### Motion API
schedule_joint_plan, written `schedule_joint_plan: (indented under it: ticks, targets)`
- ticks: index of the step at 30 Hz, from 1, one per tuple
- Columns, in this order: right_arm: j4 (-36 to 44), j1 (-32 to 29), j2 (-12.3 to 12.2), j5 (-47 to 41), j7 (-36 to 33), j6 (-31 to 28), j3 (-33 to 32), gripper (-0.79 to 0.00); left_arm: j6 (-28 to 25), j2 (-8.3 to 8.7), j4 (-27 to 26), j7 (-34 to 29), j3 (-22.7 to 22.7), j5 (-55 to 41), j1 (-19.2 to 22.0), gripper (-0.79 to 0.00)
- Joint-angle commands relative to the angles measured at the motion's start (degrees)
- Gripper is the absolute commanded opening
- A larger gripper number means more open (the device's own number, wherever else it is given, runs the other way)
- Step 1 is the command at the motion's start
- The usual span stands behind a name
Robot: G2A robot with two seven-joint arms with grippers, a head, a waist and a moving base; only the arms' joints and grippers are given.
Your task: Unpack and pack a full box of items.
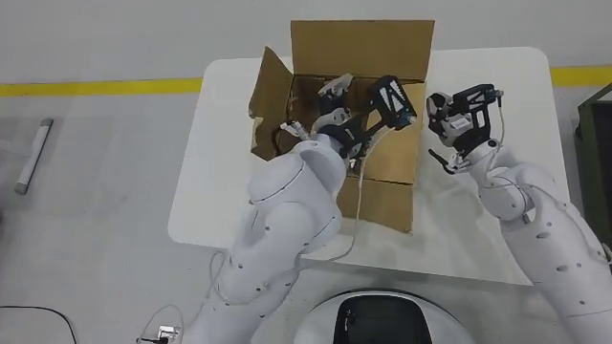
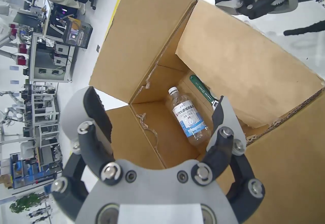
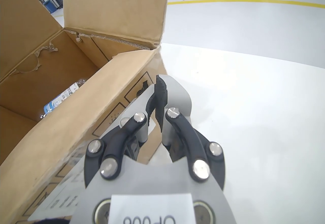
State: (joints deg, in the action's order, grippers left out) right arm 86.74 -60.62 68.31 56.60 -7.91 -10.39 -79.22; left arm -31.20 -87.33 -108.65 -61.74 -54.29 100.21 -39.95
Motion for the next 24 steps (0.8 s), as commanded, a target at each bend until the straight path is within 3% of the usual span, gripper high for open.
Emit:
schedule_joint_plan:
  ticks: [1, 11, 14, 24]
  targets:
    - [2.9, -2.1, -0.1, -1.5, 0.4, 1.6, -1.5, -0.785, 0.0, 0.00, 0.0, -0.1, -0.1, -0.1, 0.0, 0.000]
    - [19.4, -14.9, -0.8, -3.5, -2.9, 5.3, -8.3, -0.785, 0.0, 0.00, 0.0, -0.1, -0.1, -0.1, 0.0, 0.000]
    - [21.4, -16.9, -0.9, -2.4, -3.5, 6.1, -8.9, -0.785, 2.8, -0.14, 1.5, 2.1, -0.5, -2.5, -1.6, 0.000]
    - [24.3, -19.5, -0.8, -3.9, -3.4, 7.5, -11.2, -0.785, 19.5, -2.79, 14.2, -1.6, -3.8, -33.5, 0.6, 0.000]
